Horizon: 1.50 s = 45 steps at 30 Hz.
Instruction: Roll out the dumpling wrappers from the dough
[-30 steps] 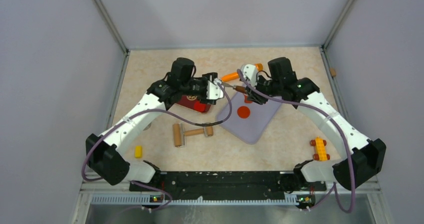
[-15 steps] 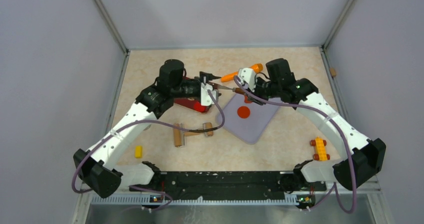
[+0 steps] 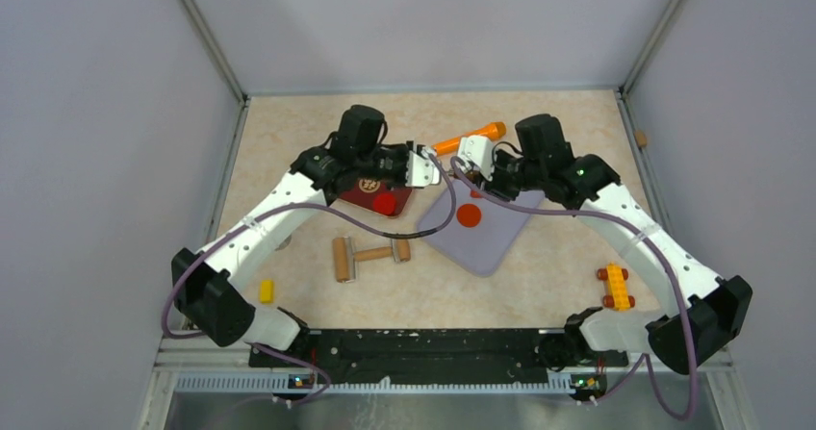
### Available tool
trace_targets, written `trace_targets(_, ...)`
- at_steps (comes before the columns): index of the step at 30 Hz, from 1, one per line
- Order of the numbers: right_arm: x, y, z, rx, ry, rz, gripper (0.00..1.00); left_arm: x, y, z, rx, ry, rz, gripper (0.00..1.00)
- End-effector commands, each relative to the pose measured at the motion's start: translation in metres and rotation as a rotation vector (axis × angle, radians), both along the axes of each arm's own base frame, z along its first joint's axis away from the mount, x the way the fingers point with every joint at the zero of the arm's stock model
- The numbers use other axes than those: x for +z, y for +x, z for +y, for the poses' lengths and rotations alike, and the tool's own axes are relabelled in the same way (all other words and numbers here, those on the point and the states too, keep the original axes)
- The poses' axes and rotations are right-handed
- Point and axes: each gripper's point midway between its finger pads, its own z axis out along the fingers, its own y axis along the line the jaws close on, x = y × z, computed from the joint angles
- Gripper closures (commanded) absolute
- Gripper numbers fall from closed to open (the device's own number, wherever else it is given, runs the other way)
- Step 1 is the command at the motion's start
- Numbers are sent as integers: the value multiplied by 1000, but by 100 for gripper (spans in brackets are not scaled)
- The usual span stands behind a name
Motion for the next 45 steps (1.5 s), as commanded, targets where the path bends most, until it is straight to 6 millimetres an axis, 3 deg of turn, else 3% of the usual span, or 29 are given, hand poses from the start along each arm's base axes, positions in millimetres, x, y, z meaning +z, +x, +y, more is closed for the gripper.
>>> trace_targets(1,41,0,9,37,66,-121,100,8,-2,-3,-19,6,-32,67)
trace_targets(5,41,-1,10,45,64,-121,100,-5,-1,-4,-37,51,-54,77)
trace_targets(10,43,-9,11,65,61,-73,100,-20,3,-5,-43,97,-43,99)
trace_targets(14,41,-18,14,48,88,21,100,-20,-6,-7,-63,84,14,100)
trace_targets(15,39,-20,15,37,96,60,97,-20,-9,-7,-75,83,42,100)
trace_targets(20,48,-19,21,-84,306,392,50,-16,-32,-11,-140,42,326,100)
trace_targets(25,58,-4,12,-257,642,784,32,-15,-49,-13,-185,32,630,100)
trace_targets(32,33,-3,11,-297,708,875,31,-12,-32,-21,-192,-129,977,100)
trace_targets(39,33,0,16,-305,756,916,31,-24,-25,-21,-125,-154,1190,100)
trace_targets(45,31,2,15,-322,767,921,35,-30,-20,-22,-112,-184,1275,100)
